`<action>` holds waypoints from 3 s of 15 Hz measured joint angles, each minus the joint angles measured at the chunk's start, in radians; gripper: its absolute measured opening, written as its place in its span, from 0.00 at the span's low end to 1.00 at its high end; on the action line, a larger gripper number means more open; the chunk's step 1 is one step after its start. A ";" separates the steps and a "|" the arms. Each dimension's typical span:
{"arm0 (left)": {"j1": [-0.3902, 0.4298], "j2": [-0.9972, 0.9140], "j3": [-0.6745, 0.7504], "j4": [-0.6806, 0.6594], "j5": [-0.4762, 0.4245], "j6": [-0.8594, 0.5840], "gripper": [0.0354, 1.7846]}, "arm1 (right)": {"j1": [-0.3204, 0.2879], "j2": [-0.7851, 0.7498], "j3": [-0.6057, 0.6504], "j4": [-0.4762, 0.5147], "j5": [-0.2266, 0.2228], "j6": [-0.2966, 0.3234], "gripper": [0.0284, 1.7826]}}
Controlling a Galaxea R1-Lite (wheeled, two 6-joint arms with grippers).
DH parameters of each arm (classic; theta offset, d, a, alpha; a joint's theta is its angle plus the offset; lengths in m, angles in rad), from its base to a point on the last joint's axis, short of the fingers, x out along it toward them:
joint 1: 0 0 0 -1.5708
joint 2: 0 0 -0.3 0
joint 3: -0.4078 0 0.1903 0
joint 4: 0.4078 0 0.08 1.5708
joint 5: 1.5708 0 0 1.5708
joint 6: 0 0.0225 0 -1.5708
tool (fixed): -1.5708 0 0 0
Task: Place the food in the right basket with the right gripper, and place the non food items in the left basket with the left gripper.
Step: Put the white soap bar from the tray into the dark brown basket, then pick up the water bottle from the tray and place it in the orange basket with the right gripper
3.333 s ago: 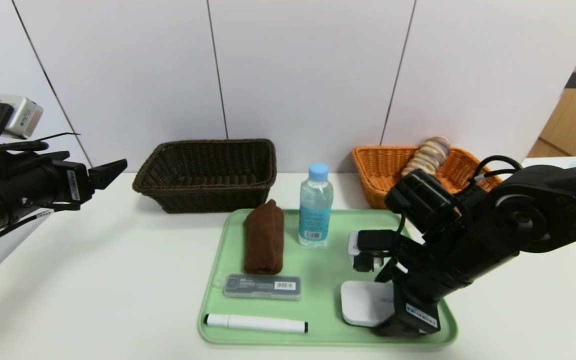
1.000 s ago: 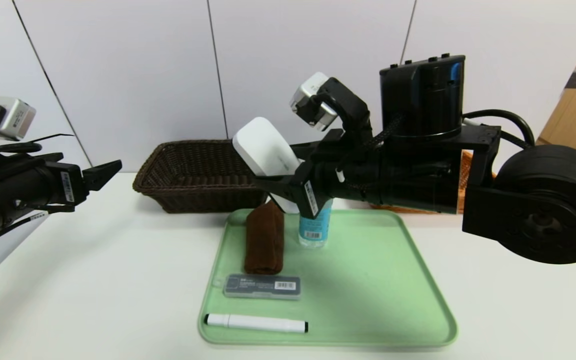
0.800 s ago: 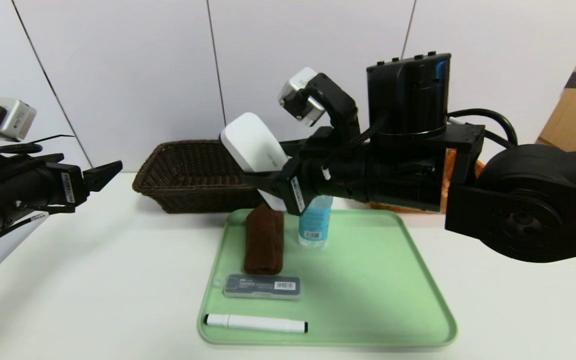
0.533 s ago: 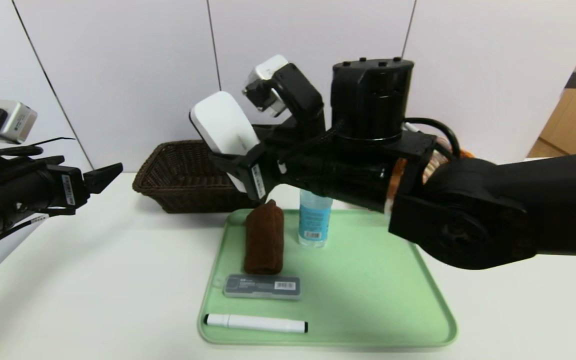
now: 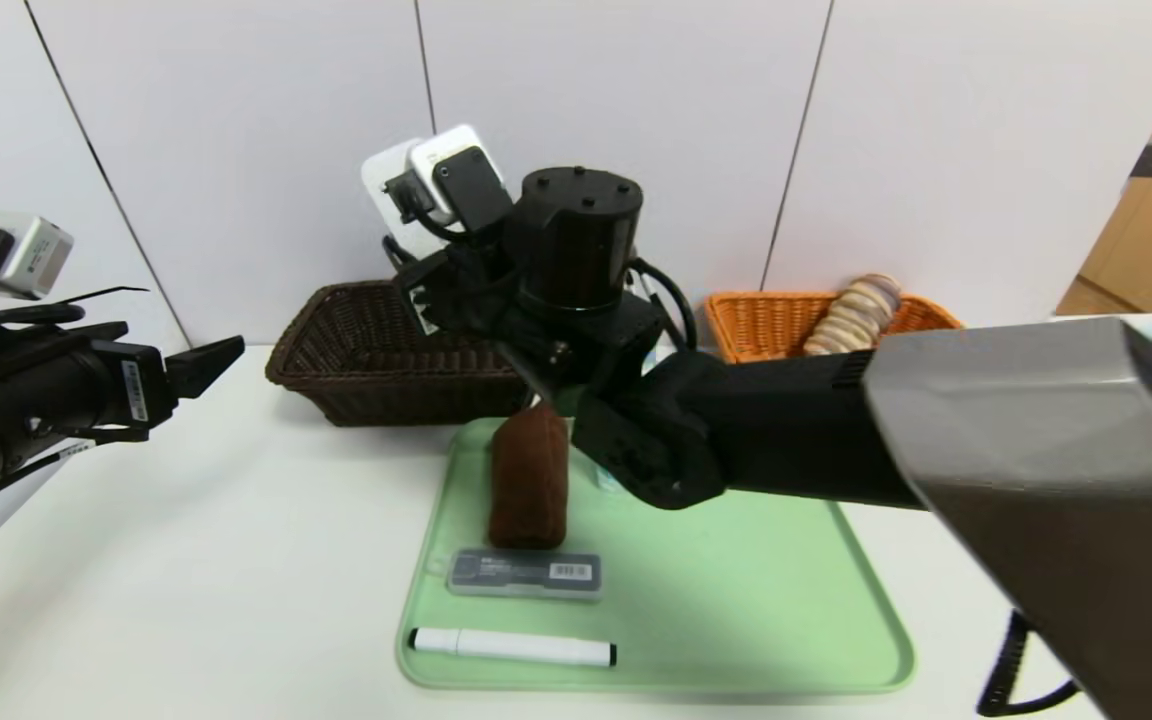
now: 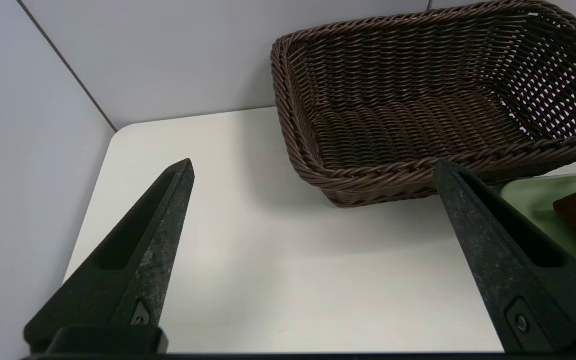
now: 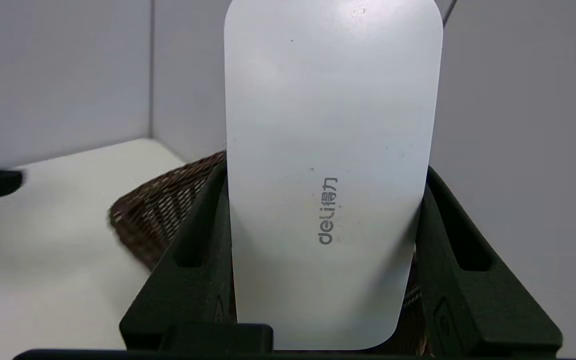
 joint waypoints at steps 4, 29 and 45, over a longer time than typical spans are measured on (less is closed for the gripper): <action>0.000 0.000 0.006 0.000 0.000 0.000 0.94 | 0.000 0.153 -0.117 -0.072 -0.053 -0.087 0.55; 0.000 0.003 0.007 0.000 0.000 -0.001 0.94 | 0.057 0.170 -0.131 -0.060 -0.067 -0.089 0.89; -0.001 -0.009 0.044 -0.001 -0.002 0.009 0.94 | -0.212 -0.642 0.531 0.320 0.184 0.126 0.95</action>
